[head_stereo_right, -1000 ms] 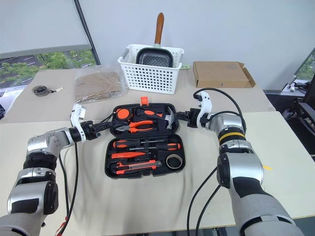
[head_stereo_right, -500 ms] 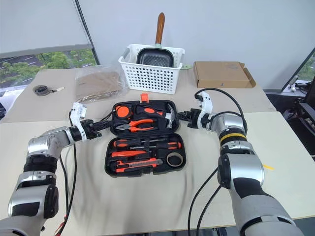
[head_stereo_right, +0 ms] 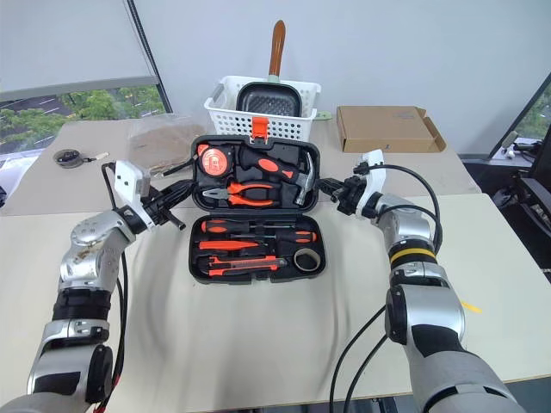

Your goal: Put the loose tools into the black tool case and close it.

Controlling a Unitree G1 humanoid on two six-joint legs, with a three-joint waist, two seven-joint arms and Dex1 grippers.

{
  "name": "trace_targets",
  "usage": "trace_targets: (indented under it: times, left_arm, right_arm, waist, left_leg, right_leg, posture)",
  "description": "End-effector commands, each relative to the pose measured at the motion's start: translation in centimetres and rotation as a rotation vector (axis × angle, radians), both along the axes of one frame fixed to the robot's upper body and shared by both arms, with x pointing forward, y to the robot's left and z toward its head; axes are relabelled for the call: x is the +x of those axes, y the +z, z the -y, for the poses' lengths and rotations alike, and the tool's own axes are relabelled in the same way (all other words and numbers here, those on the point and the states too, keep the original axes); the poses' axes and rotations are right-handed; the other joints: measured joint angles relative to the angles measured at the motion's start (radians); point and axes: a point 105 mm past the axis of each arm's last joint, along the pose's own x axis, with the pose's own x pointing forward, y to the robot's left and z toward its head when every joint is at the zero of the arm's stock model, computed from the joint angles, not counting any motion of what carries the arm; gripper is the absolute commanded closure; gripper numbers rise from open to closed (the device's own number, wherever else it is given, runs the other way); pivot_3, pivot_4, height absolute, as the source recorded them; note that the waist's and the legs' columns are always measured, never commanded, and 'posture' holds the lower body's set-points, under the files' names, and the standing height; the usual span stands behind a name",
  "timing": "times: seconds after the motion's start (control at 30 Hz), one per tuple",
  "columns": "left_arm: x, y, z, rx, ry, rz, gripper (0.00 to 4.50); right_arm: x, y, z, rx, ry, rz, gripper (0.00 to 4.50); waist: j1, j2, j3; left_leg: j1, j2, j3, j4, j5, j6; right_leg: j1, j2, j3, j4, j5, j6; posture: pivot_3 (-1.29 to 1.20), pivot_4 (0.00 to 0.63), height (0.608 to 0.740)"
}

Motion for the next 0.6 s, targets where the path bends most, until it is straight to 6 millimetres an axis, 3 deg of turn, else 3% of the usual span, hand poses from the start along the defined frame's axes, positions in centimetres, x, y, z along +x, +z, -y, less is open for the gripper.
trace_targets:
  times: [0.03,0.13,0.3,0.5,0.57,0.6]
  left_arm:
    - [-1.2,0.8,0.9,0.111,-0.023,0.155,4.5]
    - [-1.8,-0.8,0.6,0.168,0.002,0.184,4.5]
    - [-2.2,-1.7,-0.4,0.231,0.05,0.242,4.5]
    - [-3.4,-3.1,-1.0,0.334,0.014,0.279,4.5]
    - [-4.1,-3.7,-1.0,0.34,-0.029,0.253,3.81]
    - [-4.8,-4.2,-0.8,0.349,-0.075,0.242,3.59]
  right_arm:
    - [-1.3,2.2,-1.1,-0.098,0.051,0.263,4.44]
    - [-2.3,1.7,-1.4,-0.163,0.03,0.391,4.44]
    - [-3.7,0.9,-0.9,-0.278,-0.054,0.624,4.44]
    - [-5.1,-0.1,-0.2,-0.323,-0.071,0.715,4.44]
    - [-5.6,-0.6,-0.2,-0.348,-0.043,0.721,4.5]
    - [-5.8,-1.1,0.0,-0.37,-0.029,0.718,4.14]
  waist:
    - [0.002,0.0,0.0]
    - [0.009,0.0,0.0]
    - [0.013,0.0,0.0]
    - [0.018,0.0,0.0]
    - [0.018,0.0,0.0]
    - [0.018,0.0,0.0]
  left_leg:
    - [0.0,0.0,0.0,0.0,0.0,0.0]
    - [0.0,0.0,0.0,0.0,0.0,0.0]
    - [0.003,0.0,0.0,0.0,-0.001,0.001]
    - [0.009,0.003,0.001,0.0,0.001,-0.002]
    - [0.009,0.005,0.002,0.001,0.001,-0.002]
    - [0.009,0.005,0.002,0.001,0.0,0.0]
  right_leg:
    - [0.0,0.0,0.0,0.0,0.0,0.0]
    - [0.001,0.0,-0.001,0.0,0.0,0.0]
    - [0.002,-0.001,0.0,0.0,0.0,0.0]
    - [0.003,0.0,0.002,0.003,-0.004,0.007]
    - [0.003,0.001,0.002,0.003,-0.004,0.007]
    - [0.003,0.001,0.002,0.003,-0.004,0.007]
  posture:
    - [0.0,0.15,0.7]
    - [0.0,0.15,0.7]
    - [0.0,0.15,0.7]
    - [0.0,0.15,0.7]
    - [0.0,0.15,0.7]
    - [0.0,0.15,0.7]
